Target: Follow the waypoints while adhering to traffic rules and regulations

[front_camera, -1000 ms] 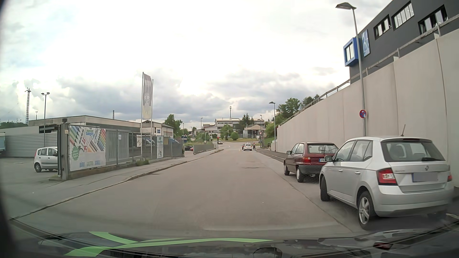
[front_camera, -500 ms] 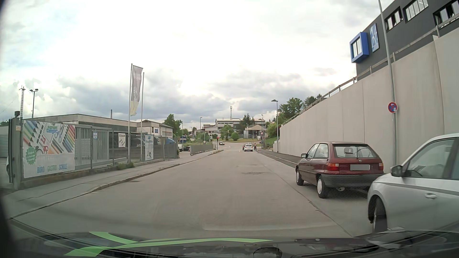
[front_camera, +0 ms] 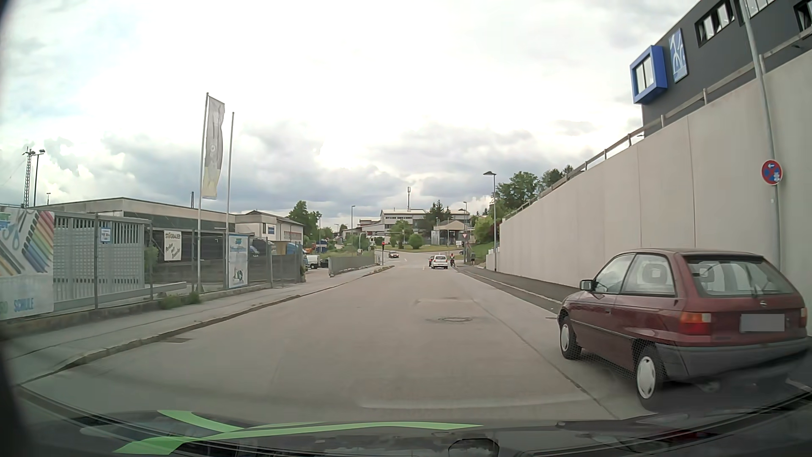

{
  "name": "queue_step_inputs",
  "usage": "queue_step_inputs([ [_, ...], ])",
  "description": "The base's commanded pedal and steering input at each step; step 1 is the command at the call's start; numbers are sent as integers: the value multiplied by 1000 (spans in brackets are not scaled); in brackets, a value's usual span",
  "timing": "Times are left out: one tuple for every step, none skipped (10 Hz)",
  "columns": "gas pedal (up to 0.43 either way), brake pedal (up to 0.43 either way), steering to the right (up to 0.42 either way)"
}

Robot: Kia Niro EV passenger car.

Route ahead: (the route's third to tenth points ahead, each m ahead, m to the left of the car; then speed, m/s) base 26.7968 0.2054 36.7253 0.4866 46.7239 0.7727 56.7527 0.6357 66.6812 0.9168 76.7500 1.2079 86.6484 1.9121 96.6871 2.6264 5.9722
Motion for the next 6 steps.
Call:
queue_step_inputs([
  [20,0,2],
  [20,0,3],
  [20,0,4],
  [20,0,8],
  [20,0,12],
  [20,0,14],
])
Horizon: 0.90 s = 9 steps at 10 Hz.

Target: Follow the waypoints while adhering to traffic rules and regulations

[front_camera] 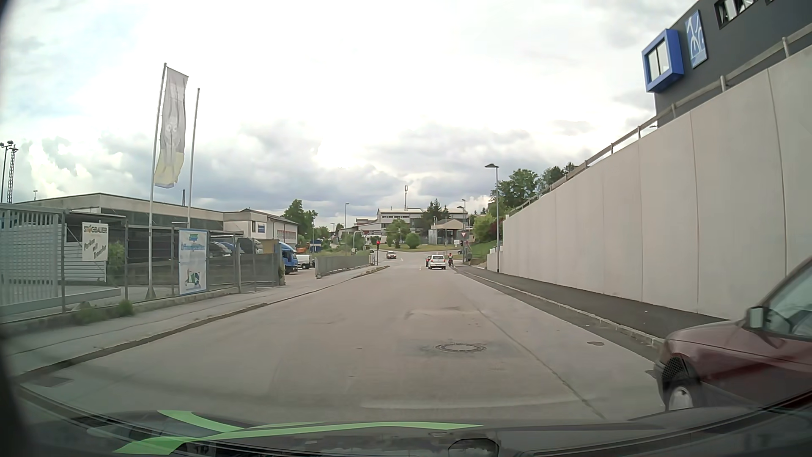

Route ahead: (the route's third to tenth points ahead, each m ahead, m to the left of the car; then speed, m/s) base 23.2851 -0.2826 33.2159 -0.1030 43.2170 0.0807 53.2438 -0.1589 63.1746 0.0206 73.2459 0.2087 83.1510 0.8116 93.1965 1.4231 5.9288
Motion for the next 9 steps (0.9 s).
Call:
queue_step_inputs([
  [20,0,15],
  [20,0,15],
  [20,0,14],
  [20,0,14],
  [20,0,14],
  [20,0,15],
  [20,0,14],
  [20,0,13],
  [20,0,12],
])
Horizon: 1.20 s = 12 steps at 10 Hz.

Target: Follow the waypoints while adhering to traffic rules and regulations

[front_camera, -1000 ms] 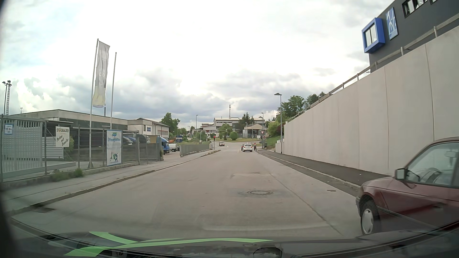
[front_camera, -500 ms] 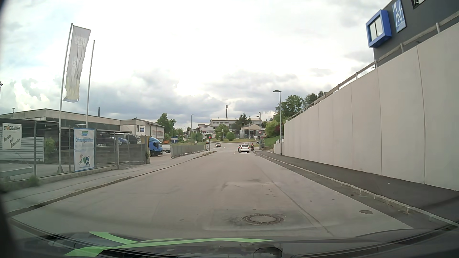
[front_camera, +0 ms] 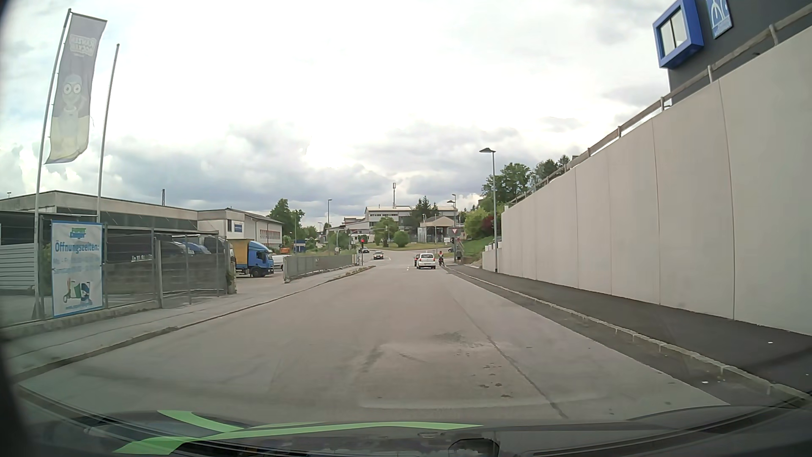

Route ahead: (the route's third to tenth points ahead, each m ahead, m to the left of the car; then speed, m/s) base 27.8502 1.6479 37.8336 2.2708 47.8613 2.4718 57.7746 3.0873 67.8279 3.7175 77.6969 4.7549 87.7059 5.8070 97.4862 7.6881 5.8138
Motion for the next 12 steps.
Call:
queue_step_inputs([
  [20,0,12],
  [20,0,12],
  [20,0,12],
  [20,0,11],
  [20,0,9],
  [20,0,9],
  [20,0,9],
  [20,0,8],
  [20,0,8],
  [20,0,5],
  [20,0,4],
  [20,0,2],
])
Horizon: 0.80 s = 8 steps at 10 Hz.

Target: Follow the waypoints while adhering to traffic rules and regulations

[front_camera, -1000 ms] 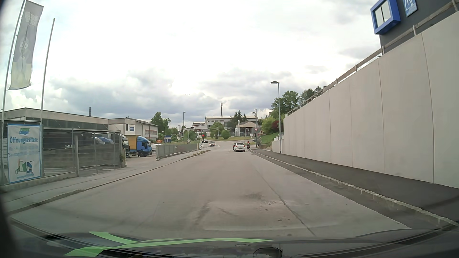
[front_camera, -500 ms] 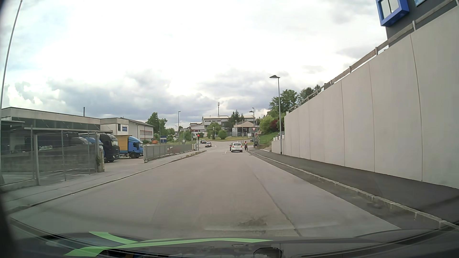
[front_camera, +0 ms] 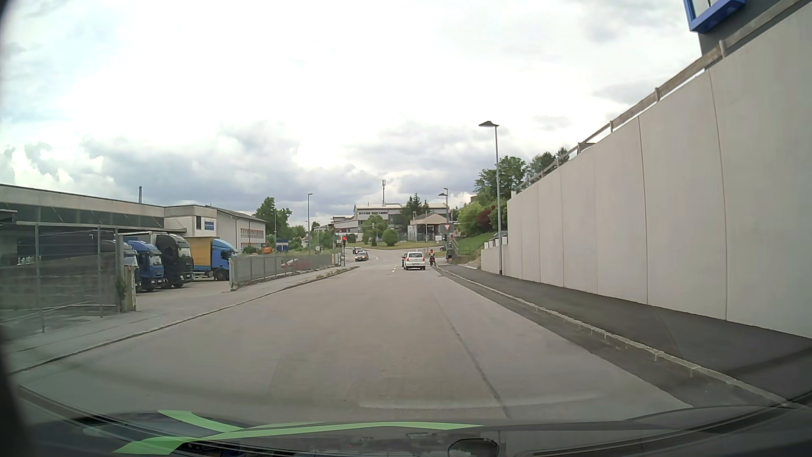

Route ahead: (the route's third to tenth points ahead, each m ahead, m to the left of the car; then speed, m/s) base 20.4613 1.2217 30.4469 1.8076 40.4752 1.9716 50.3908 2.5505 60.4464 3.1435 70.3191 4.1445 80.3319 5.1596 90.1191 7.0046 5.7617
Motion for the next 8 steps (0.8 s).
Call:
queue_step_inputs([
  [20,0,-1],
  [20,0,-4],
  [20,0,-6],
  [20,0,-8],
  [20,0,-7],
  [20,0,-8],
  [20,0,-10],
  [20,0,-11],
])
